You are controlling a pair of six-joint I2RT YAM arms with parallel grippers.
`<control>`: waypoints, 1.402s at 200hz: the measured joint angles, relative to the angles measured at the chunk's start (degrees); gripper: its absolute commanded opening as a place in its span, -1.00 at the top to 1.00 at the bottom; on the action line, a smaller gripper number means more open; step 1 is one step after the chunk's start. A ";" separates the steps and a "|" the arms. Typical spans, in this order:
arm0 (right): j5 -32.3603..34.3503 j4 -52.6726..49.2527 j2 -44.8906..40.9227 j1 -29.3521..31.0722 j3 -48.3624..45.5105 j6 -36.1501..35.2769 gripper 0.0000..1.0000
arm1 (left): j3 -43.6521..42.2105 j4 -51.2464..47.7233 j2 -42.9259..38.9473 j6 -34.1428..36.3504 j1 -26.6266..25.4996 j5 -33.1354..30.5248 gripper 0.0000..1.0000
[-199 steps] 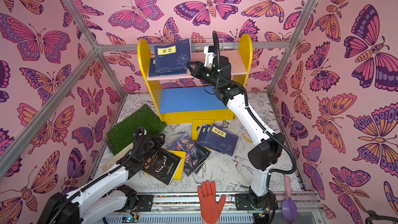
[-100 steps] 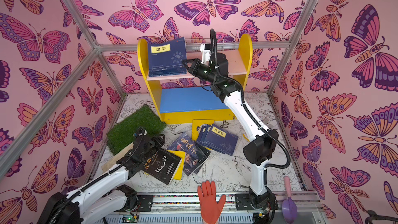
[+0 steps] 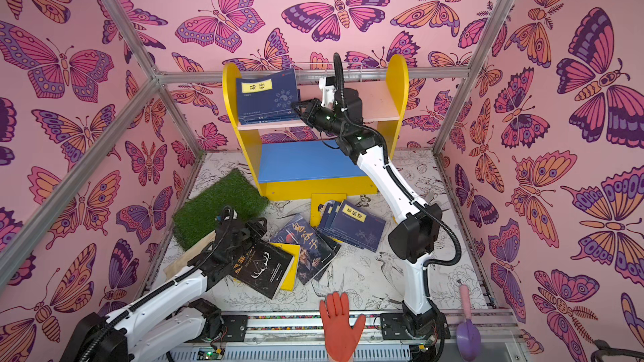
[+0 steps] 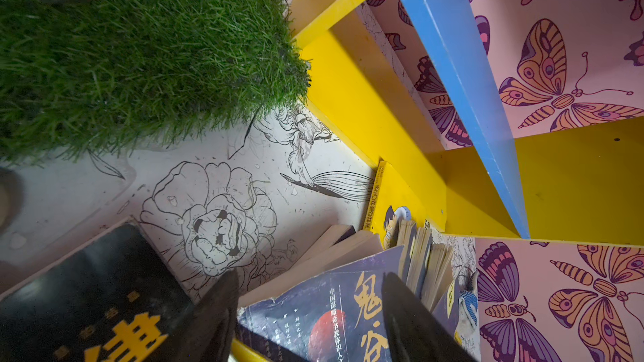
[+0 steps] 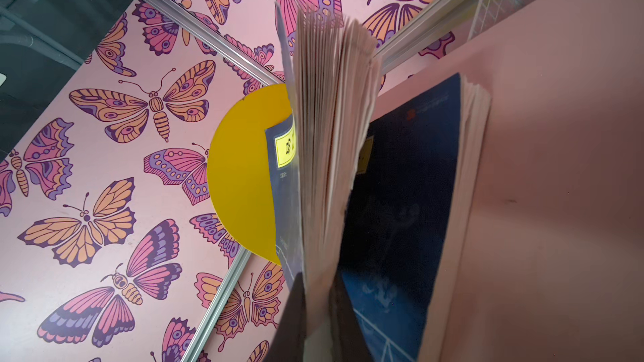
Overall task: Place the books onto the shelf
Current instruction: 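Lower the book flat onto the first book on the upper shelf with the right gripper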
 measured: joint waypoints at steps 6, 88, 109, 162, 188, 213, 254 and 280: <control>0.00 -0.07 0.00 0.02 0.00 0.04 1.00 | 0.00 0.00 0.00 0.00 0.02 0.00 -0.35; 0.59 -1.40 -0.02 0.02 -0.04 -0.48 0.93 | -0.15 0.00 0.00 -0.02 0.00 0.00 -0.35; 0.94 -1.68 -0.07 0.07 -0.04 -0.98 0.83 | -0.22 0.00 0.02 -0.07 0.02 0.00 -0.35; 3.02 -4.98 -0.24 0.26 0.74 -3.39 0.49 | -0.22 0.00 0.04 -0.28 0.02 0.00 -0.35; 4.79 -8.13 -0.24 0.26 2.23 -5.46 0.32 | -0.22 0.00 0.04 -0.31 0.02 0.00 -0.35; 6.91 -10.60 -0.24 0.33 3.54 -7.63 0.19 | -0.24 0.00 0.04 -0.50 0.00 0.00 -0.35; 10.47 -14.82 -0.26 0.92 5.84 -11.52 0.10 | -0.24 0.00 0.44 -0.92 0.02 0.00 -0.35; 12.63 -17.81 -0.09 1.36 7.39 -14.05 0.08 | -0.24 -0.02 0.92 -0.94 0.00 0.00 -0.35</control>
